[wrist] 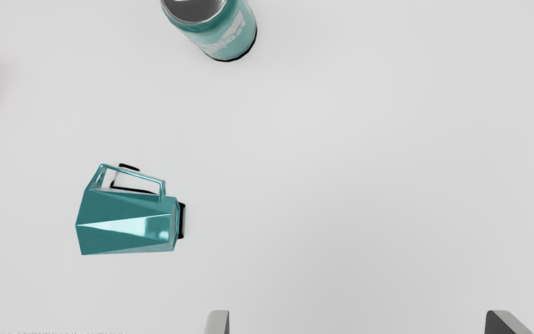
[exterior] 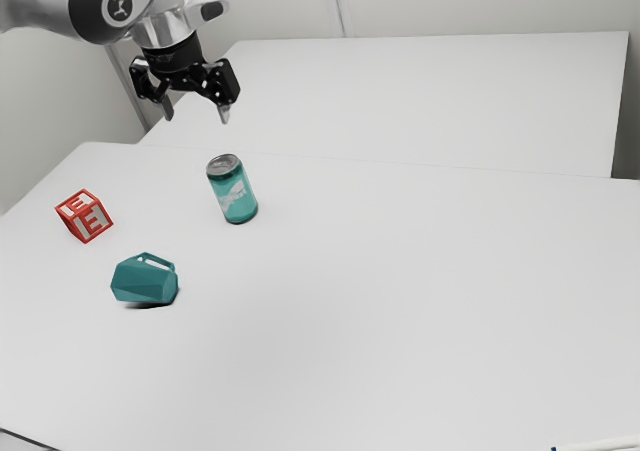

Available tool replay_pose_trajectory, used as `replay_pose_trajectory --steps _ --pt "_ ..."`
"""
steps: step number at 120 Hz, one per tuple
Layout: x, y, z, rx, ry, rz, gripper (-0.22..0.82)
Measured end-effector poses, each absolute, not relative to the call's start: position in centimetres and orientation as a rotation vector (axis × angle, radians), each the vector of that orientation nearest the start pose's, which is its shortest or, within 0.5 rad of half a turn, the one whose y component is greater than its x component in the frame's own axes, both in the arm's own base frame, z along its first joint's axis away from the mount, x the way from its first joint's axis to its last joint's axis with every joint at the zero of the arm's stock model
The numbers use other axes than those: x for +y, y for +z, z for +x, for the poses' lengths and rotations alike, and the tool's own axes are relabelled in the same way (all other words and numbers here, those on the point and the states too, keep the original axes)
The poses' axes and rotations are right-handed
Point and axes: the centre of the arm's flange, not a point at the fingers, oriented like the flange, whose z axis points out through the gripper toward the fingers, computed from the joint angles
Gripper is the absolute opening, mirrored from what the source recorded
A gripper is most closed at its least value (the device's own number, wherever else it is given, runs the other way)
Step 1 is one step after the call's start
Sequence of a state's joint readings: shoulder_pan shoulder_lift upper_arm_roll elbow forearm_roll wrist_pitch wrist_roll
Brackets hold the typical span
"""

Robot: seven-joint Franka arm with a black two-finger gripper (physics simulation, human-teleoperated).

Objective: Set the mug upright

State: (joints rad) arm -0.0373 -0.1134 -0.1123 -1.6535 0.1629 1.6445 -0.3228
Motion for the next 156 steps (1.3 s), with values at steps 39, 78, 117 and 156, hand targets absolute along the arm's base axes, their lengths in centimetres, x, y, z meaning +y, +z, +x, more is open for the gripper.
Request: replay_pose_trajectory --steps 39,78,117,156 --pt "-2.3 63.0 51.5 -0.473 -0.141 -2.956 0.6" --pt "15.5 56.6 48.4 -1.132 0.154 -3.028 0.61" --pt "27.9 46.1 47.0 -1.341 0.417 -3.126 0.6" --pt "32.0 37.7 50.0 -1.165 0.452 -3.305 0.6"
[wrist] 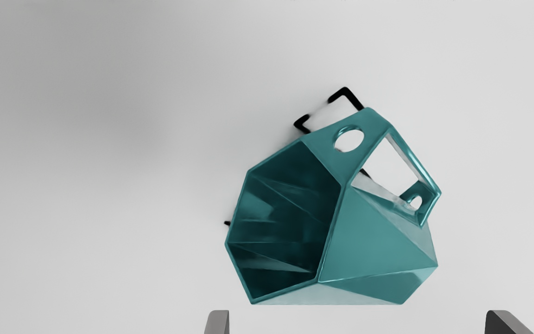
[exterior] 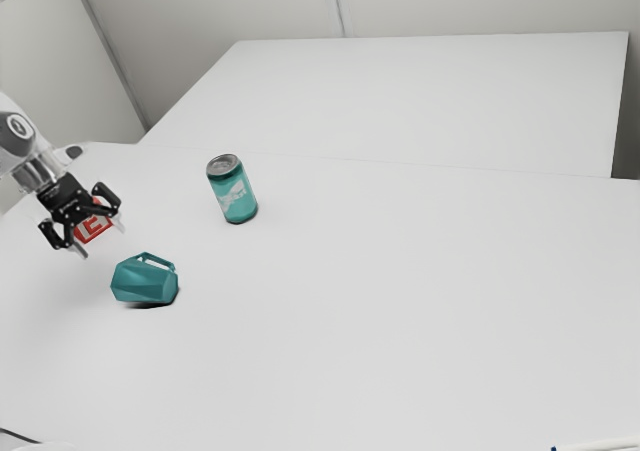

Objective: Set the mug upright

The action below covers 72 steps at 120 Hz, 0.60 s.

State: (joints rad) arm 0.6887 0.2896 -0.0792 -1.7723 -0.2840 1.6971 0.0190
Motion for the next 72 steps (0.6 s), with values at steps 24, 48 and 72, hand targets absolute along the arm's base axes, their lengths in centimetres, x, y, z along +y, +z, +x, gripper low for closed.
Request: replay_pose_trajectory --steps 24,48,72 --pt "32.6 34.2 51.0 -1.067 0.423 -3.401 0.6" --pt "32.6 32.6 51.7 -1.016 0.35 -3.487 0.6" --pt "31.2 30.6 51.2 -1.06 0.339 -3.592 0.6"
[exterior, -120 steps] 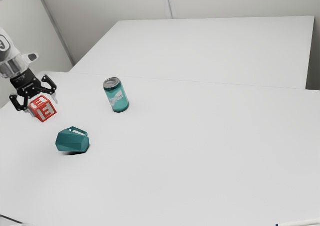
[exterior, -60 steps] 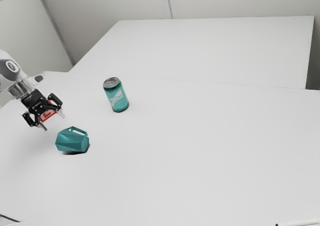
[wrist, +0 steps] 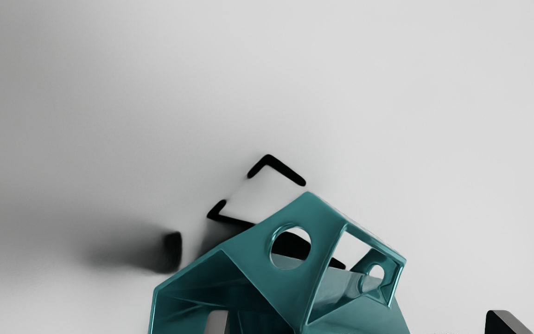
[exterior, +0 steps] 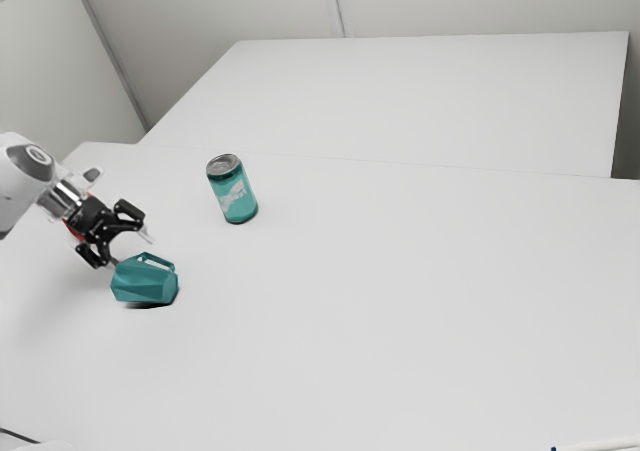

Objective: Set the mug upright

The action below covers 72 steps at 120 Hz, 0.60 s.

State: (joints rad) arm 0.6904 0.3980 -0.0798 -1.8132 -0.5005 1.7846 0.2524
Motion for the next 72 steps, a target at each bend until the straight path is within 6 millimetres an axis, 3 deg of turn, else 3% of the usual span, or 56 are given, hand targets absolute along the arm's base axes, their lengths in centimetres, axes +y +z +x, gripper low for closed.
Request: replay_pose_trajectory --steps 28,52,72 --pt "29.8 28.8 50.5 0.696 -0.224 2.32 0.6" --pt "29.5 29.0 50.6 0.668 -0.207 2.319 0.11" --pt "29.2 29.6 50.9 0.64 -0.192 2.33 -0.04"
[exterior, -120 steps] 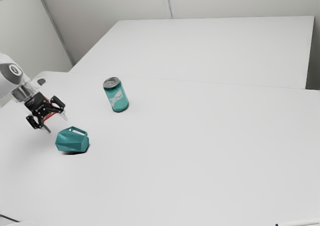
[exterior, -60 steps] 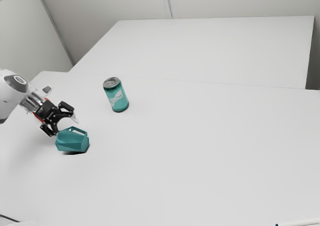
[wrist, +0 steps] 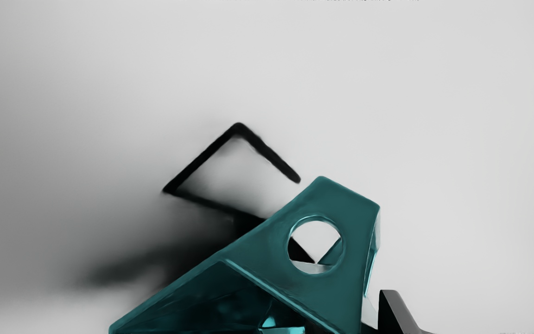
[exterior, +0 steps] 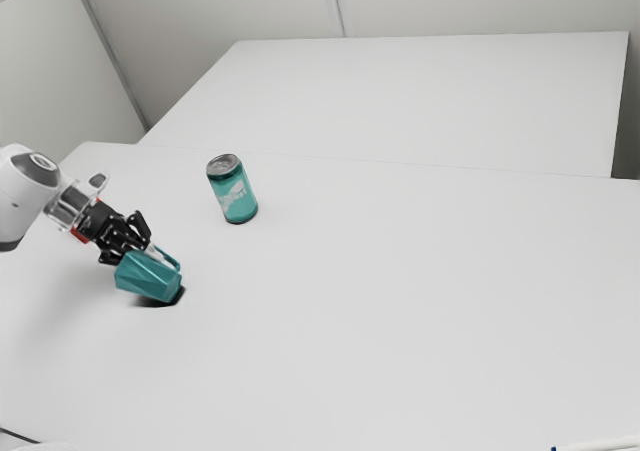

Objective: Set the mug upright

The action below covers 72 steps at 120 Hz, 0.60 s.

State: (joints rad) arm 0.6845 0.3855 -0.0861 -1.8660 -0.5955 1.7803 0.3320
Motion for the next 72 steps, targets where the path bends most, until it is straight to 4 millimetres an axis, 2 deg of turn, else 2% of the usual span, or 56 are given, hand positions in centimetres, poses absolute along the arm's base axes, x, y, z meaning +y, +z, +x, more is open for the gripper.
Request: replay_pose_trajectory --steps 17,48,61,72 --pt "28.4 30.6 51.6 0.603 -0.171 2.347 -0.14" --pt "26.9 31.7 52.6 0.556 -0.154 2.377 -0.17" --pt "23.8 34.1 54.0 0.47 -0.154 2.46 -0.18" --pt "19.9 36.0 55.4 0.358 -0.176 2.585 -0.18"
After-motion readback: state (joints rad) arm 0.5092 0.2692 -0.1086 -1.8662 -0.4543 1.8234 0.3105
